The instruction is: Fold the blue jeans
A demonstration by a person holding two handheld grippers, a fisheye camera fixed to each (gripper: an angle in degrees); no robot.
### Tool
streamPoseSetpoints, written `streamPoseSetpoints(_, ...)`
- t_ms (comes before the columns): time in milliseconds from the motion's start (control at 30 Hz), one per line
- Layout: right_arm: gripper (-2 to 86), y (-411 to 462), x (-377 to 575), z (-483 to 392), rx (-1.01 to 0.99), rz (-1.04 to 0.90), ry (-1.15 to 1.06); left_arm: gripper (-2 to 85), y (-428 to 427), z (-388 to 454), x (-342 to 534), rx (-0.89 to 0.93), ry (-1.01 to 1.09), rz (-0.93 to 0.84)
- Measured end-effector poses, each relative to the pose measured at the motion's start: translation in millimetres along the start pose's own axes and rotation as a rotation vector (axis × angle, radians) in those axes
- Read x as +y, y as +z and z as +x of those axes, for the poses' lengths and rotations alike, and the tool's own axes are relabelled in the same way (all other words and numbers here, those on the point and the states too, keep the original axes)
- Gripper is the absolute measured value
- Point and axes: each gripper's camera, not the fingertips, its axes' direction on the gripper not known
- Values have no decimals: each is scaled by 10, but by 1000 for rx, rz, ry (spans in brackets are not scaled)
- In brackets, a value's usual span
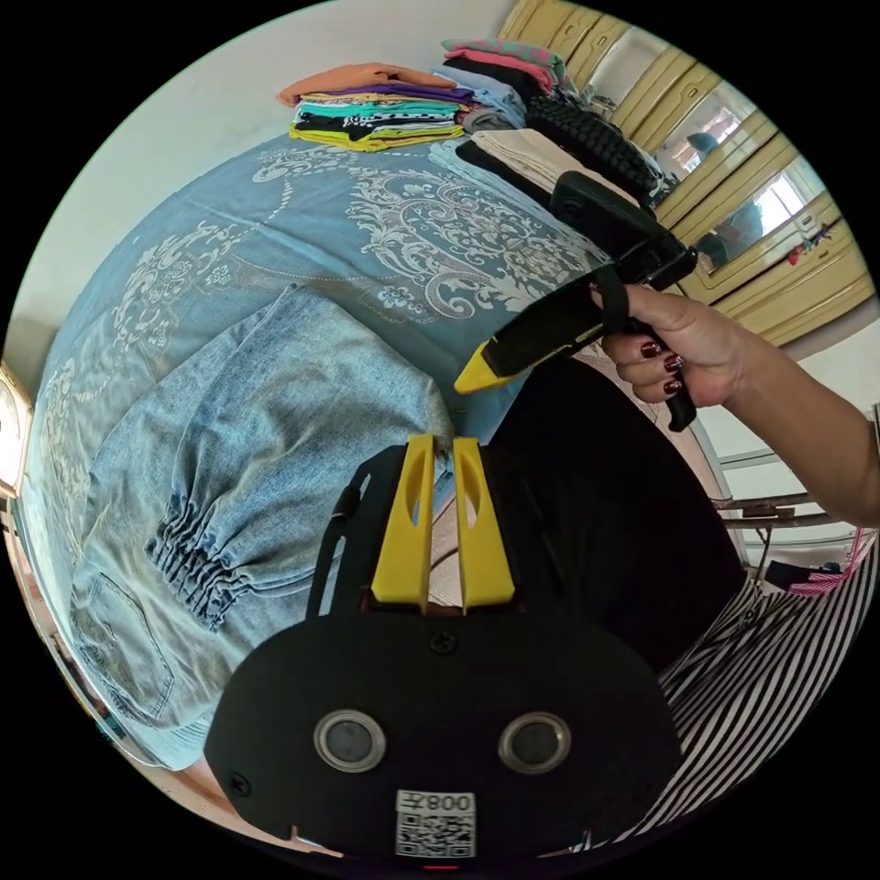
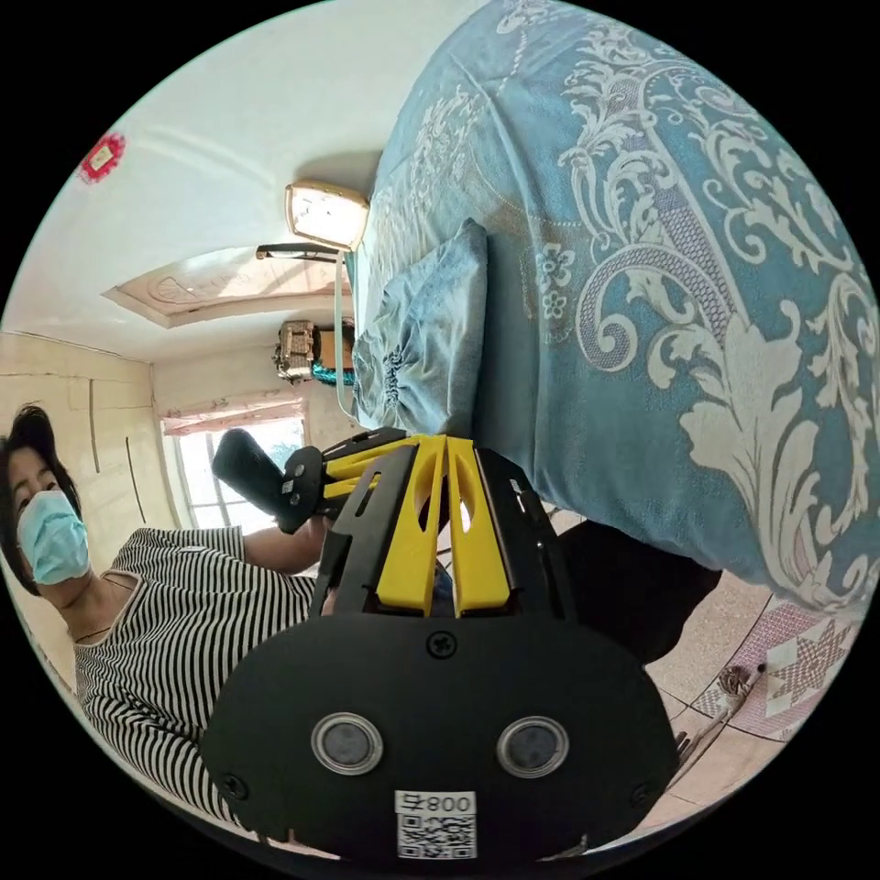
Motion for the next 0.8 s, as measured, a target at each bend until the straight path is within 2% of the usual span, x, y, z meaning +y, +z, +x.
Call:
streamPoseSetpoints(167, 77, -61, -366, -40, -8, 116, 16, 31, -221, -73, 250, 16, 11, 42)
streamPoseSetpoints(367, 91, 224, -963, -125, -42, 117, 24, 26, -410, -159, 539, 2, 40, 57)
streamPoseSetpoints(500, 86, 452, -1213, -198, -18, 87, 27, 25, -510, -231, 735, -7, 57, 64)
streamPoseSetpoints(633, 44, 737, -1404, -279, 29, 30, 21, 25, -605, -341, 990, -19, 63, 67)
streamPoseSetpoints(800, 22, 888, -1420, -396, 27, 64, 9, 25, -752, -471, 1311, 12, 77, 75)
